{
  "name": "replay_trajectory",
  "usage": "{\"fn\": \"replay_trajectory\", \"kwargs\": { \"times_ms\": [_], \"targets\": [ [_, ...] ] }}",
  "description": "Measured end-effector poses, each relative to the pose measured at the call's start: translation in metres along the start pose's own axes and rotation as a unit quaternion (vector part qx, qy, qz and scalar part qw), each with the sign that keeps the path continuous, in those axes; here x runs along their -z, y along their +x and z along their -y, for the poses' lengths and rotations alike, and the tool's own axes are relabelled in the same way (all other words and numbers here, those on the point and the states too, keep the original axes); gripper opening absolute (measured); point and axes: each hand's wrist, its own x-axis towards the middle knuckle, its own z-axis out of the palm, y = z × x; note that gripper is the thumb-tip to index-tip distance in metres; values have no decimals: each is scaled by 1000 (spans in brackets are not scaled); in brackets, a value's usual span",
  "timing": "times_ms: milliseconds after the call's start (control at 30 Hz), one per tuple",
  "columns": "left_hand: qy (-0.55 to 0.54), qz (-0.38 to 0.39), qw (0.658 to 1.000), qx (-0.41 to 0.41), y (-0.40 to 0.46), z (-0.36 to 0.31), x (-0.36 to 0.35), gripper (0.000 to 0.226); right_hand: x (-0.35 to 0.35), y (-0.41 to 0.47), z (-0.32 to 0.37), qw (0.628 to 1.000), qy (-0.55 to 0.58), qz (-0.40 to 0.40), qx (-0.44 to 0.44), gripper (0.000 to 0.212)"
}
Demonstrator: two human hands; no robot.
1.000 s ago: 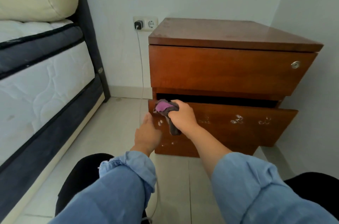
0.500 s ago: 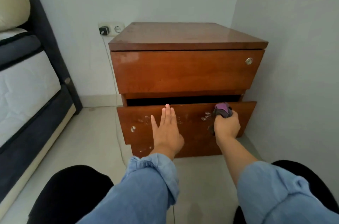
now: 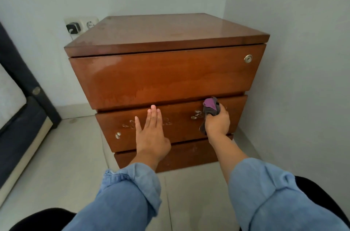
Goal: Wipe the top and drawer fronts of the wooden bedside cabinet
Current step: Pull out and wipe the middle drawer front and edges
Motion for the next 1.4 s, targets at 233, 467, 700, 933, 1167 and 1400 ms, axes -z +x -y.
{"fn": "replay_trajectory", "kwargs": {
  "times_ms": [233, 467, 700, 933, 1167, 1400],
  "targets": [
    [74, -70, 992, -69, 1, -3, -14, 89, 7, 8, -31, 942, 309, -46, -123, 45],
    [117, -89, 966, -212, 33, -34, -17, 84, 36, 51, -54, 882, 426, -143, -140, 46],
    [100, -123, 961, -226, 47, -31, -37, 93, 12, 81, -63, 973, 194, -124, 13, 59],
    [69, -127, 958, -249, 53, -26, -40, 81, -14, 56, -65, 961, 175, -213, 36, 40],
    [-103, -132, 948, -271, 56, -19, -20, 68, -72, -11, -64, 980, 116, -106, 123, 33],
    [-96, -109, 961, -237, 48, -31, -10, 74, -84, -42, -54, 976, 42, 31, 212, 25]
  ]
}}
